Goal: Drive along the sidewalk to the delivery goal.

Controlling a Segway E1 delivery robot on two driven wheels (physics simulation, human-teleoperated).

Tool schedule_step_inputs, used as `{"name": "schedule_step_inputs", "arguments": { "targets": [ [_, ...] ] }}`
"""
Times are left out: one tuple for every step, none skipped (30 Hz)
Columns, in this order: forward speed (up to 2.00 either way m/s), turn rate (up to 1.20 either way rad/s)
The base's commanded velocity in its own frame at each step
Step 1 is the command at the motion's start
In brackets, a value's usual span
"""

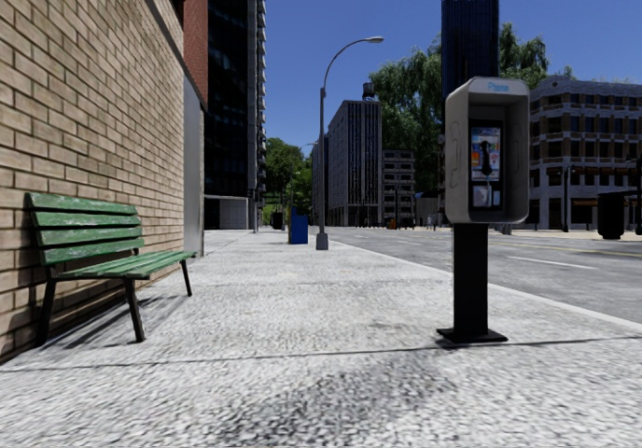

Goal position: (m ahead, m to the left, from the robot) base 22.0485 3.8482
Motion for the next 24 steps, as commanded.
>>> {"name": "schedule_step_inputs", "arguments": {
  "targets": [
    [2.0,0.0],
    [2.0,0.0],
    [2.0,0.04],
    [2.0,0.17],
    [2.0,0.27],
    [2.0,0.27],
    [2.0,0.35],
    [2.0,0.45],
    [2.0,0.49],
    [2.0,0.49],
    [2.0,0.51],
    [2.0,0.52],
    [2.0,0.52],
    [2.0,0.52],
    [2.0,0.52],
    [2.0,0.52],
    [2.0,0.52],
    [2.0,0.52],
    [2.0,0.52],
    [2.0,0.48],
    [2.0,0.39],
    [2.0,0.27],
    [2.0,0.27],
    [2.0,0.12]
  ]
}}
